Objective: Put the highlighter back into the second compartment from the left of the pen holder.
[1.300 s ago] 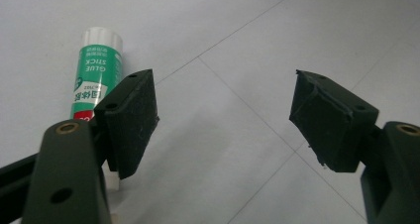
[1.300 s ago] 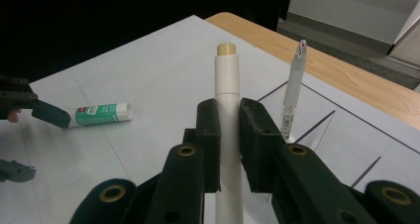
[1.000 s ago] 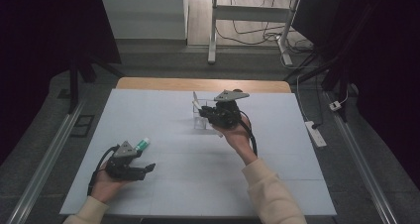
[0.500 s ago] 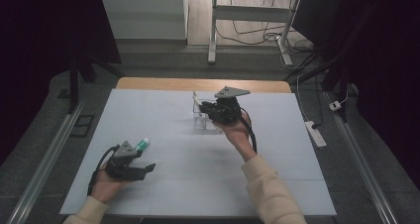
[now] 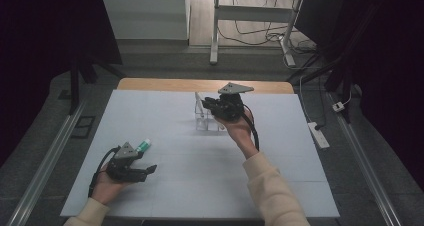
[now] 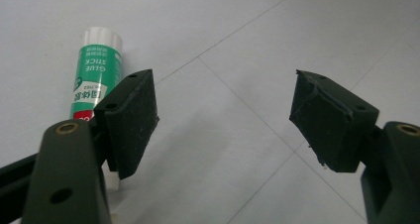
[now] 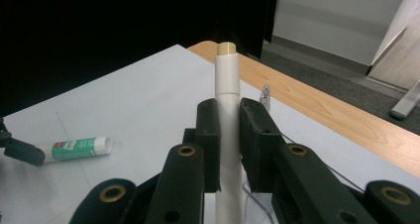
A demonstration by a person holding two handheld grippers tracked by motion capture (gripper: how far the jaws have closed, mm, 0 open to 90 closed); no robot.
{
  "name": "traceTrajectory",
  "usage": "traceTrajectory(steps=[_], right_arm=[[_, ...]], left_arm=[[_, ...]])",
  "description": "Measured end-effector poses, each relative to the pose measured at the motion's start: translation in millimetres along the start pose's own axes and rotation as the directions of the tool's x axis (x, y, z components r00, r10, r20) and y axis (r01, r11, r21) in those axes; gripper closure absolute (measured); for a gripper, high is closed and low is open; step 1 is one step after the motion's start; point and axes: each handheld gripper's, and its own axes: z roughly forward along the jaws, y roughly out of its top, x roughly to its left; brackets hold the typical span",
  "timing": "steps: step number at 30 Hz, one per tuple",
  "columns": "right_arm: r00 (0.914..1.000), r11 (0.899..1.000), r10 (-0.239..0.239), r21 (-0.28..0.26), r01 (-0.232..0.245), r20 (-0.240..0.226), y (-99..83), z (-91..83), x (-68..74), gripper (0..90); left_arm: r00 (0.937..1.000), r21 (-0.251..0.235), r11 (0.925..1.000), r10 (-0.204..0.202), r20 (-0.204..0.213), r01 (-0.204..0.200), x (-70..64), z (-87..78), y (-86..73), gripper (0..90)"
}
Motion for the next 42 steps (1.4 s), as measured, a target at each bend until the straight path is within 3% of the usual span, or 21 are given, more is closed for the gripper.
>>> traceTrajectory(steps=[16, 42], right_arm=[[0.9991, 0.999, 0.028, -0.018, -0.027, 0.031, 4.1, 7.3, -15.7, 78.4], [0.9976, 0.998, 0.011, -0.061, -0.007, 0.069, 16.3, 27.3, -31.1, 78.4]], left_arm=[[1.0000, -0.002, 1.0000, -0.001, 0.001, 0.001, 0.8, -0.1, 0.0, 26.1], [1.0000, 0.001, 1.0000, -0.002, 0.001, 0.002, 1.8, 0.2, -0.4, 26.0]])
